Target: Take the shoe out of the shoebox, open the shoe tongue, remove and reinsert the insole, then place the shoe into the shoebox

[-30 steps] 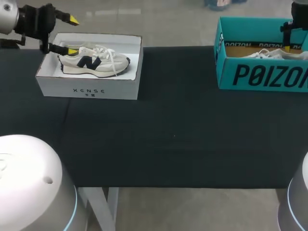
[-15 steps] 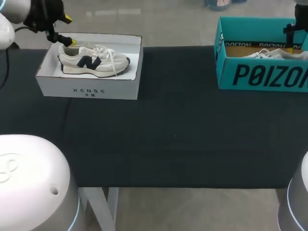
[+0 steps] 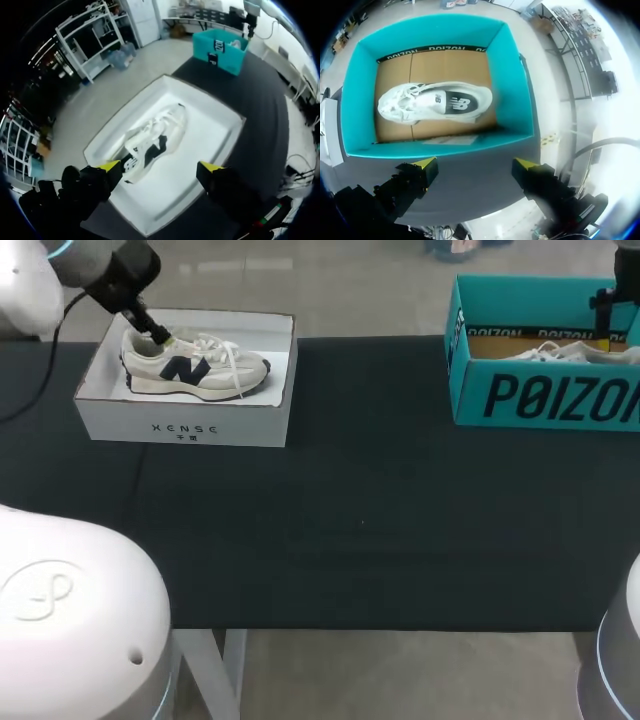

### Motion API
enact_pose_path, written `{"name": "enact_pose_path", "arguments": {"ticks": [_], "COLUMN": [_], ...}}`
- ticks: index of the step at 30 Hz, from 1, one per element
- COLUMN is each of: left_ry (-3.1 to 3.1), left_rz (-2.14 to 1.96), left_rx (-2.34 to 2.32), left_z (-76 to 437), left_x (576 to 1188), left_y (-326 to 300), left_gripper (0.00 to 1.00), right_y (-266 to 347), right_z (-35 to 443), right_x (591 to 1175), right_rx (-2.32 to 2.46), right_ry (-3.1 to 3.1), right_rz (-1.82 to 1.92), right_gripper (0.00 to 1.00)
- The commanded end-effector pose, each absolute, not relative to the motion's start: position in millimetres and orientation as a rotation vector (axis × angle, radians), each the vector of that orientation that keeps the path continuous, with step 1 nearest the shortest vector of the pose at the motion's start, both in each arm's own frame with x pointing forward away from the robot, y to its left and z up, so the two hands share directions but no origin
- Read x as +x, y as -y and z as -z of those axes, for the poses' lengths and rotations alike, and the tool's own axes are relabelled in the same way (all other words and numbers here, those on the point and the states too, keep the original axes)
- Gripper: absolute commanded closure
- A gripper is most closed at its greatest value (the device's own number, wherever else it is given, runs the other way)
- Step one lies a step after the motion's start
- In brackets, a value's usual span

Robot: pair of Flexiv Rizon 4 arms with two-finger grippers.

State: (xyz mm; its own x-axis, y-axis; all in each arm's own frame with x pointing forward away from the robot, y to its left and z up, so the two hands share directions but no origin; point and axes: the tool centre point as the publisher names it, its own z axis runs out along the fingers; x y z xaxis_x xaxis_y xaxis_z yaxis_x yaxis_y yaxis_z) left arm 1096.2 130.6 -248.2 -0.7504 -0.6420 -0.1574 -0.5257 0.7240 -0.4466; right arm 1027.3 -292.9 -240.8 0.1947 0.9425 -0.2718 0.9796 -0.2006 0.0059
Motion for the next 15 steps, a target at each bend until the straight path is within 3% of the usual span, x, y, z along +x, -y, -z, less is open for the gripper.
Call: {"name": "enact_pose_path", "arguments": {"ticks": [1,9,15], "left_ry": [-2.627,-2.627,-2.424], "left_rz": [0.095,0.095,0.051], "left_rx": [-1.459,-1.459,-1.933], "left_z": [244,244,254], "left_x": [1096,1096,1123], "left_y": [-127,-127,-134], "left_gripper": [0.00,0.00,0.00], "right_y": [291,285,280], "right_z": [240,245,252], "right_x": [1029,1020,1012], "right_rx": [2.279,2.284,2.277], "right_ry": [-1.864,-1.863,-1.881], "right_rz": [0.321,0.350,0.386], "right_gripper": [0.00,0.00,0.00]}}
